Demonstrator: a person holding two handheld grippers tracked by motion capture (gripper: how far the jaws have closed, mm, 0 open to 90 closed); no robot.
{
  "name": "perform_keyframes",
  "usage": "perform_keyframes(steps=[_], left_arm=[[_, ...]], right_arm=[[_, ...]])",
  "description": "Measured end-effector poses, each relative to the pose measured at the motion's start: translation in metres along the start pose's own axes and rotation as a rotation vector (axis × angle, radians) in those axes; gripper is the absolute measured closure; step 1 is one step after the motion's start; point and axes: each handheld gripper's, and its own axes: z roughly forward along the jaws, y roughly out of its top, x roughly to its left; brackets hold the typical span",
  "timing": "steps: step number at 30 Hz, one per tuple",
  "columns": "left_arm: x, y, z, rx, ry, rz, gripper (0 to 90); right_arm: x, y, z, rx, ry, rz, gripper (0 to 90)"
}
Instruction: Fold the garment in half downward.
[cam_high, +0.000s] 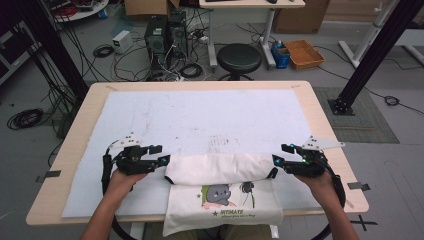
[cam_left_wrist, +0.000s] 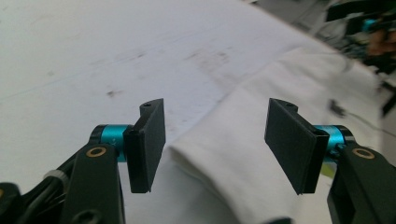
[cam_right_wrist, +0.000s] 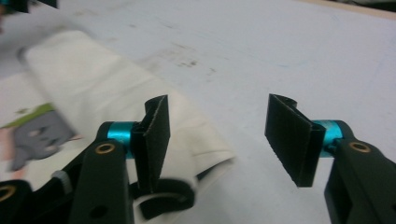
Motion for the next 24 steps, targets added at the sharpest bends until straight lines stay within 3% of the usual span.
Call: perform_keyframes(steps=[1,2,3,4,5,7,9,10,11,12,14,15,17,18,24], left_arm=[[0.000,0.000,0.000,0.000,0.000,0.000,38.3],[0.005,0.000,0.014,0.068,0.026,-0.023,38.2],[0.005,0.000,0.014,0.068,0.026,-0.023,37.9],[0.008,-0.003,0.031,0.154,0.057,-0.025,36.1],[0.009,-0.004,0.037,0.180,0.061,-0.025,35.5],[0.009,-0.006,0.043,0.207,0.062,-0.026,35.1],[0.009,-0.006,0.042,0.213,0.058,-0.012,37.8],[0.010,-0.006,0.040,0.226,0.028,-0.007,52.7],[0.008,-0.007,0.040,0.245,0.002,0.030,74.7],[0.006,-0.007,0.040,0.252,-0.005,0.059,85.0],[0.007,-0.006,0.039,0.222,-0.001,0.062,86.4],[0.009,-0.004,0.038,0.193,0.005,0.042,86.5],[0.011,-0.003,0.038,0.165,0.009,0.024,86.8],[0.018,0.004,0.036,0.126,0.024,0.008,86.8],[0.033,0.026,0.039,0.066,0.056,0.008,86.8]], right_arm=[[0.000,0.000,0.000,0.000,0.000,0.000,39.9],[-0.002,0.004,0.016,0.061,-0.017,0.006,38.1],[-0.002,0.004,0.016,0.061,-0.017,0.006,38.1],[0.000,0.005,0.034,0.145,-0.014,-0.015,38.1],[0.000,0.004,0.043,0.189,-0.015,-0.027,38.1],[0.001,0.001,0.058,0.256,-0.006,-0.040,39.2],[0.002,-0.003,0.068,0.302,0.015,-0.047,48.6],[0.001,-0.004,0.070,0.309,0.037,-0.051,58.8],[0.001,-0.004,0.070,0.301,0.055,-0.050,67.5],[0.002,-0.004,0.069,0.302,0.066,-0.059,76.4],[0.002,-0.001,0.068,0.302,0.074,-0.081,81.9],[0.000,0.001,0.068,0.294,0.073,-0.091,82.3],[-0.006,0.004,0.070,0.275,0.064,-0.069,82.7],[-0.011,0.006,0.072,0.260,0.051,-0.045,82.8],[-0.030,0.024,0.087,0.218,-0.014,-0.008,82.8]])
